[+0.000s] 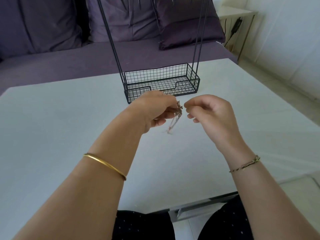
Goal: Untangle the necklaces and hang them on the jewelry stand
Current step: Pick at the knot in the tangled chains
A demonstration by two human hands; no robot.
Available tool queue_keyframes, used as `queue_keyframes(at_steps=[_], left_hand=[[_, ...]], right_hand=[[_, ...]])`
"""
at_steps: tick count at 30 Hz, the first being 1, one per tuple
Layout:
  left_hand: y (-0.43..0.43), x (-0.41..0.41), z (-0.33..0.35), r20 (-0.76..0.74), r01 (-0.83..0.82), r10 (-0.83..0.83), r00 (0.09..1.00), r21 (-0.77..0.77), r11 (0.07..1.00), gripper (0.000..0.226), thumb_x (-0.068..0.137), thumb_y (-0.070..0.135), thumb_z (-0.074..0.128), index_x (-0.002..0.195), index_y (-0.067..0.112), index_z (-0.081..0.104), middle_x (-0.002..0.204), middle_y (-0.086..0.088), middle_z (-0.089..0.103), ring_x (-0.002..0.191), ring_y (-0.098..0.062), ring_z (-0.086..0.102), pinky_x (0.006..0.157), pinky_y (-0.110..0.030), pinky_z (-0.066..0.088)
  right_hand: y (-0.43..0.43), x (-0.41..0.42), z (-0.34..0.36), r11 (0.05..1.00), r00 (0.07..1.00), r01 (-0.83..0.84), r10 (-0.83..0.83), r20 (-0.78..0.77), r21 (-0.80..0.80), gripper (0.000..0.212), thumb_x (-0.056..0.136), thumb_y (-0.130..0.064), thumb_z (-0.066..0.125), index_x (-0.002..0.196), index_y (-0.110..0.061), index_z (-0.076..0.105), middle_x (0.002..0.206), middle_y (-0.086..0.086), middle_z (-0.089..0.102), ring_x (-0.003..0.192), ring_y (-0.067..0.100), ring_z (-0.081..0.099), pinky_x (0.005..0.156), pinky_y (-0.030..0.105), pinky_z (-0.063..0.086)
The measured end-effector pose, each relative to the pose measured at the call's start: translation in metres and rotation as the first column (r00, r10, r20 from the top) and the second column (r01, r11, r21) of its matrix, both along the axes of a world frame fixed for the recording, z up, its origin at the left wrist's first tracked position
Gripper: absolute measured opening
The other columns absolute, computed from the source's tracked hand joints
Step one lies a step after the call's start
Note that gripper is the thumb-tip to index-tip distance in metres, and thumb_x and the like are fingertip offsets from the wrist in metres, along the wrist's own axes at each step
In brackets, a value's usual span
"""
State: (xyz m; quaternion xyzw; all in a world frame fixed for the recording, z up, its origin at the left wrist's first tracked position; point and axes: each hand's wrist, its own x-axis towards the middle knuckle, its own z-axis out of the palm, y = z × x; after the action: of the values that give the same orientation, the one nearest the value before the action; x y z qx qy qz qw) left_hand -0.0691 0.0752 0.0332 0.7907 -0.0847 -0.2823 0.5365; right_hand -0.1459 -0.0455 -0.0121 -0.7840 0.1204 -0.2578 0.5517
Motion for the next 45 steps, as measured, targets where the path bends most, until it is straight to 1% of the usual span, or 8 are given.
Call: queue_keyframes(at_steps=[4, 13, 18, 21, 28, 33, 37, 45], left_hand=[[-0.002, -0.001, -0.001, 0.012, 0.023, -0.023, 1.000, -0.024, 0.999, 0.022, 0.086, 0.006, 0.057, 0.066, 0.016, 0.056, 0.068, 0.000, 0.065, 0.060, -0.009, 0.059, 0.055, -0.021, 0.040], [-0.005, -0.001, -0.002, 0.061, 0.002, 0.000, 0.998, -0.032, 0.999, 0.021, 0.086, 0.007, 0.055, 0.069, 0.016, 0.052, 0.068, 0.001, 0.059, 0.062, -0.011, 0.052, 0.061, -0.025, 0.044], [-0.009, -0.003, -0.006, 0.248, 0.182, -0.240, 0.939, 0.235, 0.955, 0.006, 0.083, 0.014, 0.056, 0.080, 0.012, 0.060, 0.071, -0.008, 0.049, 0.068, -0.019, 0.045, 0.066, -0.031, 0.042], [-0.011, -0.004, -0.007, 0.346, 0.080, -0.165, 0.924, 0.248, 0.965, 0.007, 0.084, 0.016, 0.057, 0.078, 0.013, 0.057, 0.074, -0.007, 0.052, 0.070, -0.020, 0.046, 0.068, -0.033, 0.043], [-0.011, -0.003, -0.009, 0.053, 0.051, -0.052, 0.997, 0.019, 0.998, 0.022, 0.090, 0.008, 0.051, 0.070, 0.016, 0.056, 0.070, 0.000, 0.062, 0.065, -0.010, 0.054, 0.064, -0.024, 0.045], [-0.011, -0.001, -0.008, 0.181, 0.187, -0.217, 0.959, 0.169, 0.968, 0.014, 0.090, 0.016, 0.055, 0.077, 0.012, 0.056, 0.071, -0.007, 0.051, 0.066, -0.018, 0.047, 0.071, -0.031, 0.048], [-0.010, -0.003, -0.008, 0.324, 0.114, -0.188, 0.927, 0.232, 0.966, 0.008, 0.085, 0.015, 0.060, 0.080, 0.013, 0.055, 0.079, -0.005, 0.059, 0.077, -0.020, 0.053, 0.077, -0.038, 0.050], [-0.009, 0.000, -0.009, 0.055, 0.026, -0.025, 0.998, -0.012, 1.000, 0.011, 0.088, 0.012, 0.060, 0.081, 0.017, 0.053, 0.074, 0.001, 0.063, 0.067, -0.012, 0.056, 0.067, -0.027, 0.046]], right_hand=[[0.006, 0.002, -0.001, 0.999, 0.999, -0.037, 0.037, 0.011, -0.031, 0.013, 0.084, -0.014, 0.067, 0.073, -0.019, 0.068, 0.061, -0.014, 0.064, 0.058, -0.004, 0.057, 0.059, 0.011, 0.042], [0.006, 0.007, -0.001, 0.994, 0.997, -0.004, 0.012, -0.073, 0.110, 0.013, 0.079, -0.008, 0.065, 0.069, -0.015, 0.066, 0.064, -0.004, 0.065, 0.063, 0.009, 0.061, 0.063, 0.027, 0.048], [0.008, 0.009, 0.001, 0.978, 0.995, 0.014, 0.006, -0.096, 0.208, 0.015, 0.084, -0.004, 0.056, 0.072, -0.011, 0.062, 0.065, -0.006, 0.061, 0.058, 0.004, 0.057, 0.057, 0.021, 0.048], [0.007, 0.009, 0.002, 0.974, 0.988, -0.037, 0.069, -0.138, 0.223, 0.015, 0.086, -0.006, 0.054, 0.073, -0.008, 0.061, 0.064, -0.006, 0.059, 0.058, 0.007, 0.055, 0.055, 0.020, 0.047], [-0.002, 0.008, 0.002, 0.977, 0.958, -0.102, 0.147, -0.247, 0.187, 0.014, 0.087, -0.006, 0.053, 0.079, -0.001, 0.063, 0.066, 0.002, 0.058, 0.058, 0.013, 0.054, 0.060, 0.027, 0.048], [-0.002, 0.009, 0.003, 0.943, 0.981, -0.052, 0.109, -0.158, 0.328, 0.016, 0.088, -0.008, 0.055, 0.074, -0.007, 0.062, 0.063, -0.001, 0.058, 0.055, 0.008, 0.056, 0.062, 0.027, 0.050], [0.001, 0.008, 0.000, 0.947, 0.981, -0.058, 0.113, -0.157, 0.317, 0.017, 0.088, -0.010, 0.056, 0.072, -0.009, 0.062, 0.061, -0.004, 0.059, 0.058, 0.009, 0.056, 0.059, 0.025, 0.049], [-0.003, 0.006, 0.002, 0.955, 0.967, -0.120, 0.175, -0.188, 0.272, 0.015, 0.089, -0.006, 0.054, 0.076, -0.012, 0.057, 0.072, -0.001, 0.067, 0.071, 0.013, 0.066, 0.074, 0.034, 0.053]])
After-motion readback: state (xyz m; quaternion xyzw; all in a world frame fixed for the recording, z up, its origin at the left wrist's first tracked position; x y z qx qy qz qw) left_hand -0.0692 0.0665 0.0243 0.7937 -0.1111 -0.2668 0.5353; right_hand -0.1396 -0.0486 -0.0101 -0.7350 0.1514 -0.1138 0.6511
